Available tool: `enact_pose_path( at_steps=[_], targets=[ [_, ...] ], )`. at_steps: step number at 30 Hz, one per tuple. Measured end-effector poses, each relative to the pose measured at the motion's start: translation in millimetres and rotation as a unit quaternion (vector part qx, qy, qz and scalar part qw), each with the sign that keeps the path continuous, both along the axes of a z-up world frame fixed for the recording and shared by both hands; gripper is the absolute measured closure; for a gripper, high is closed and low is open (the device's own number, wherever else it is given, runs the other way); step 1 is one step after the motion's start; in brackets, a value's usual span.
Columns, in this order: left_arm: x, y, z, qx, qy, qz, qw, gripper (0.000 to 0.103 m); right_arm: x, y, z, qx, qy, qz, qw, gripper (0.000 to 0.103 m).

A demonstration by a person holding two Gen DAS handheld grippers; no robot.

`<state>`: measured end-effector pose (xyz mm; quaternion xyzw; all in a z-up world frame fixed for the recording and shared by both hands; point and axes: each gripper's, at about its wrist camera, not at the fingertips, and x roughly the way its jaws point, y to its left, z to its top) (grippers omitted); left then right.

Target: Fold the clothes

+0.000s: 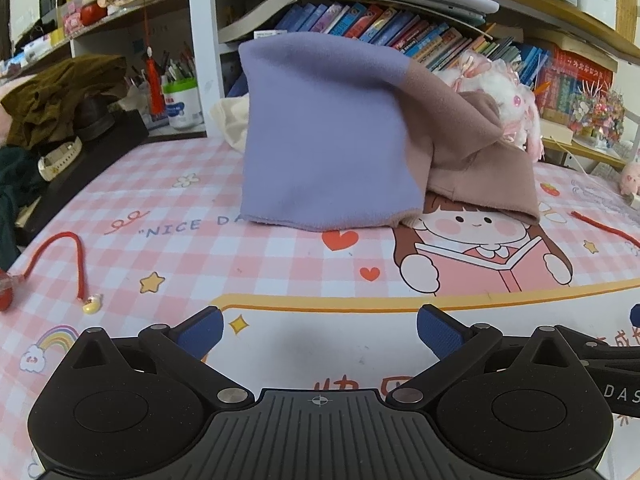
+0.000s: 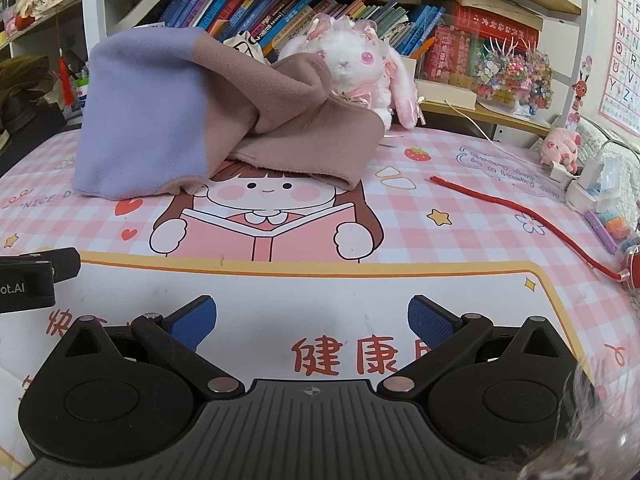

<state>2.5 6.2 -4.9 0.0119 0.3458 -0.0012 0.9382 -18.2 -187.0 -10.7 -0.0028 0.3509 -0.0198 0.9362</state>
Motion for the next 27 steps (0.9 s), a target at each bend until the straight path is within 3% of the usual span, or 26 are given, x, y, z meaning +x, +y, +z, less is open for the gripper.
enact_pose_path(
  at_steps=[11, 19, 27],
  targets=[
    [6, 8, -4, -0.010, 0.019, 0.003, 0.9998, 0.000, 4, 2, 2, 0.005, -0.002, 0.006, 1.000, 0.000],
    [17, 11, -8, 0.010, 0.022, -0.013, 0.9996, 0.000, 12, 7, -3, 0.001, 0.001, 0.027, 1.000, 0.000],
    [23, 16, -11, 0.007, -0.008, -0.057, 0.9983, 0.000, 22, 12, -7, 0.003, 0.002, 0.055, 0.998, 0.000]
  ],
)
